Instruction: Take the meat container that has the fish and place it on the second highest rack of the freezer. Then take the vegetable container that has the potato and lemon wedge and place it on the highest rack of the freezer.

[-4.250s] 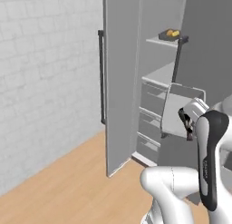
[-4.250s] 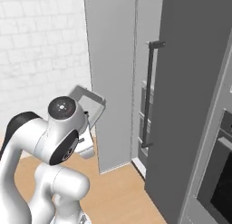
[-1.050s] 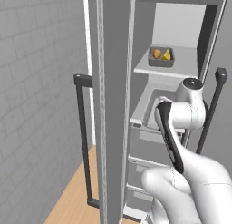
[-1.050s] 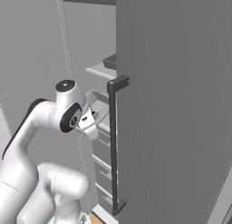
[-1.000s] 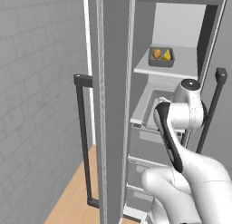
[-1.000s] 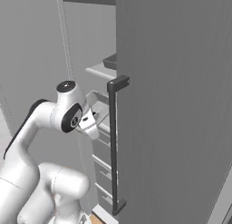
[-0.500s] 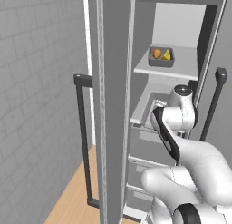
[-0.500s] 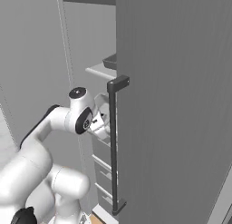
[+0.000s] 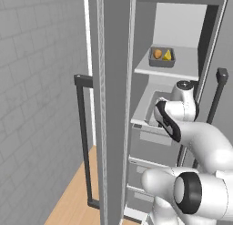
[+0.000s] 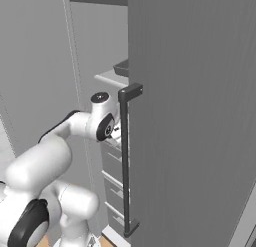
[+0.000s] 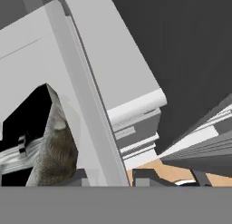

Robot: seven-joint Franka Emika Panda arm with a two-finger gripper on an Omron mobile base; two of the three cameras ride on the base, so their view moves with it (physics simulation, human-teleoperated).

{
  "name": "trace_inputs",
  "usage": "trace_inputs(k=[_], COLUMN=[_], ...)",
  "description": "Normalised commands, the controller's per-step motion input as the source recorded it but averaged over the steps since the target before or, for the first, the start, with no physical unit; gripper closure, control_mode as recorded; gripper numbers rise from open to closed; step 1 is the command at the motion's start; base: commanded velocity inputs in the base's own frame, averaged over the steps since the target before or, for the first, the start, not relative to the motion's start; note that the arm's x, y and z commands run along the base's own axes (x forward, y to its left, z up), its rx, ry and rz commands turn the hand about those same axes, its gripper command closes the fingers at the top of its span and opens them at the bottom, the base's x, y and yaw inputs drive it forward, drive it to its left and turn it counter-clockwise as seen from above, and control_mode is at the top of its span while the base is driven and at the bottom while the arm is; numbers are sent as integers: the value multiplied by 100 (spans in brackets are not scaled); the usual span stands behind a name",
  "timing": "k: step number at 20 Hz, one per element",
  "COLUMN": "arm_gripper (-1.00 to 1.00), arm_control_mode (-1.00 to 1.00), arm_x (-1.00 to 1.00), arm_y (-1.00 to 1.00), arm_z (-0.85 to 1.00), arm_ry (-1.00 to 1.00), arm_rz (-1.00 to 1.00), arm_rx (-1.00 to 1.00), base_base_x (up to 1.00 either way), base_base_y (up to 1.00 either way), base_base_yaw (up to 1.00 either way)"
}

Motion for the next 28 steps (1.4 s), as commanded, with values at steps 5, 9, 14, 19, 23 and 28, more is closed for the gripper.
trace_inputs(k=[5,9,14,19,23,28], arm_gripper=[100,100,100,100,100,100], arm_control_mode=[-100,-100,-100,-100,-100,-100], arm_x=[29,18,10,12,24,38], arm_y=[-7,0,0,-5,0,0], arm_z=[-24,-34,-29,-26,-26,-10], arm_ry=[4,0,0,0,0,1], arm_rz=[0,0,0,0,0,0], arm_rx=[0,0,0,0,0,0], base_base_x=[0,0,0,0,0,0], base_base_y=[0,0,0,0,0,0], base_base_yaw=[0,0,0,0,0,0])
